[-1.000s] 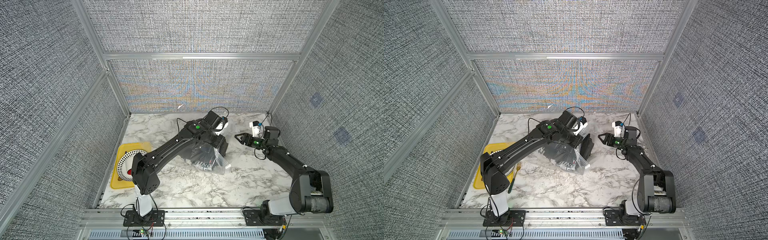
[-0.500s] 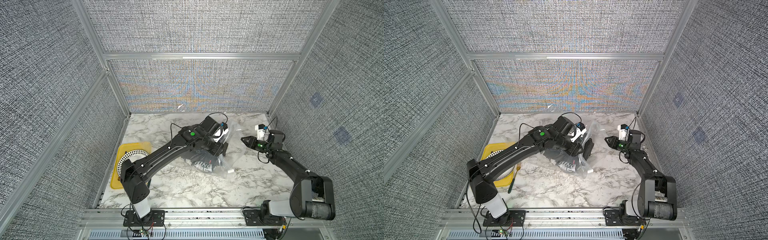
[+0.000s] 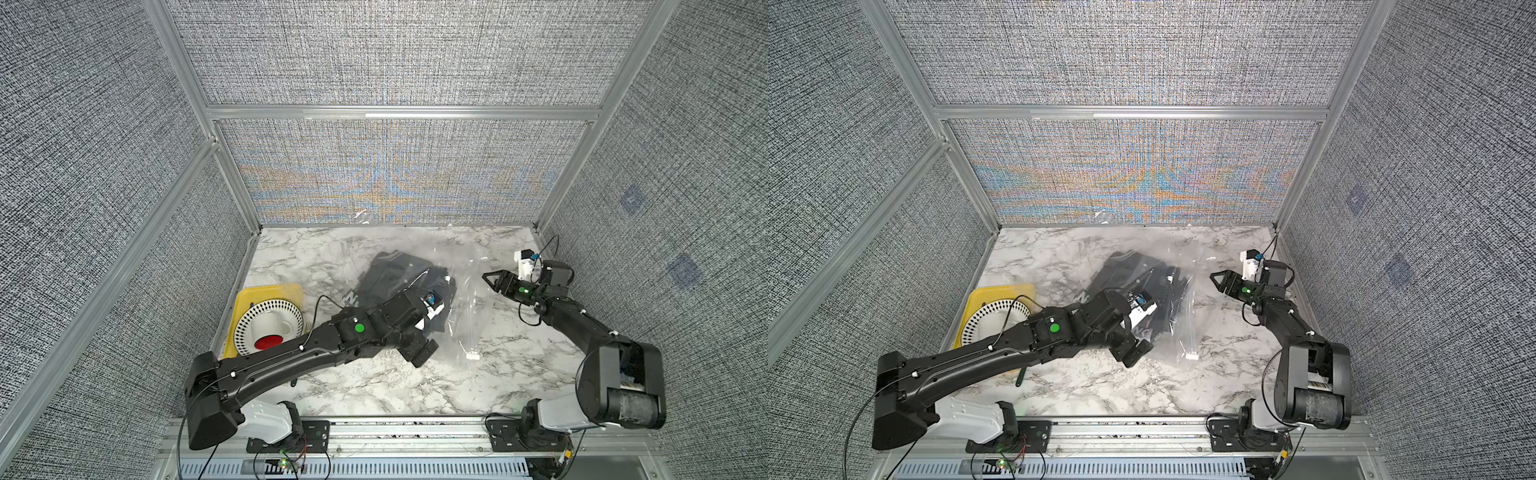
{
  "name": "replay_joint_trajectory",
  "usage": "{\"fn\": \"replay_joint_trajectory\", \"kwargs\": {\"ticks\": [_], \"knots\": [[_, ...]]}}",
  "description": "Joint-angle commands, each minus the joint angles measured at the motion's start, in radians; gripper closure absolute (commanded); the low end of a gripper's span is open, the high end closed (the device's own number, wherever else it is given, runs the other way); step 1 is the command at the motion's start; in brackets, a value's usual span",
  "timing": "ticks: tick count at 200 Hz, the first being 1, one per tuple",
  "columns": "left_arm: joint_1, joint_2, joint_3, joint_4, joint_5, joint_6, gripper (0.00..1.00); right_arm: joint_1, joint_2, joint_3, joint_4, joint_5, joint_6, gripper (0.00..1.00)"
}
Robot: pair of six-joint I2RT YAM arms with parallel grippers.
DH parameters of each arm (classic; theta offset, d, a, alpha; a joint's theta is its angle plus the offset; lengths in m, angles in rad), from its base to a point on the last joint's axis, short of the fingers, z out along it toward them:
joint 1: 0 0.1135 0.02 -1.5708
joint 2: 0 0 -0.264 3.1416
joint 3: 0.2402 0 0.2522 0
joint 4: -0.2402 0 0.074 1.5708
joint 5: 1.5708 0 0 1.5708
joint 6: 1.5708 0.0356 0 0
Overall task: Place the folded shirt into the vacuum bag
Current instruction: Adjust the vacuum bag at the center of the board.
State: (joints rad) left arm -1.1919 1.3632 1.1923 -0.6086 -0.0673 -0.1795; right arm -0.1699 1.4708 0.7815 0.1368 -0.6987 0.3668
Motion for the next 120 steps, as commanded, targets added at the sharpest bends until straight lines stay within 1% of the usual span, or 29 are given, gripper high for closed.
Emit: {"fn": "replay_joint_trajectory", "kwargs": {"ticks": [1,16,44,60,83,90,107,120], "knots": [[-0.053,0.015,-0.039,0.101,-0.084,0.048,0.00,0.003,0.034,0.038,0.037,-0.039,-0.013,0.30],[-0.085,0.061,-0.044,0.116,-0.104,0.064,0.00,0.004,0.069,0.072,0.043,-0.047,-0.010,0.30],[-0.156,0.140,-0.025,0.131,-0.160,0.103,0.00,0.001,0.128,0.112,0.030,-0.009,-0.007,0.33],[-0.199,0.172,-0.018,0.130,-0.198,0.132,0.00,0.000,0.165,0.137,0.038,-0.022,0.003,0.36],[-0.252,0.208,-0.011,0.121,-0.258,0.157,0.00,-0.002,0.187,0.169,0.012,0.000,-0.007,0.37],[-0.265,0.219,-0.010,0.117,-0.276,0.161,0.00,-0.003,0.182,0.172,0.006,0.005,-0.016,0.36],[-0.291,0.250,-0.002,0.104,-0.319,0.167,0.00,-0.003,0.168,0.176,-0.006,0.021,-0.027,0.28],[-0.304,0.285,0.007,0.098,-0.367,0.171,0.00,-0.002,0.165,0.185,-0.031,0.046,-0.040,0.25]]}}
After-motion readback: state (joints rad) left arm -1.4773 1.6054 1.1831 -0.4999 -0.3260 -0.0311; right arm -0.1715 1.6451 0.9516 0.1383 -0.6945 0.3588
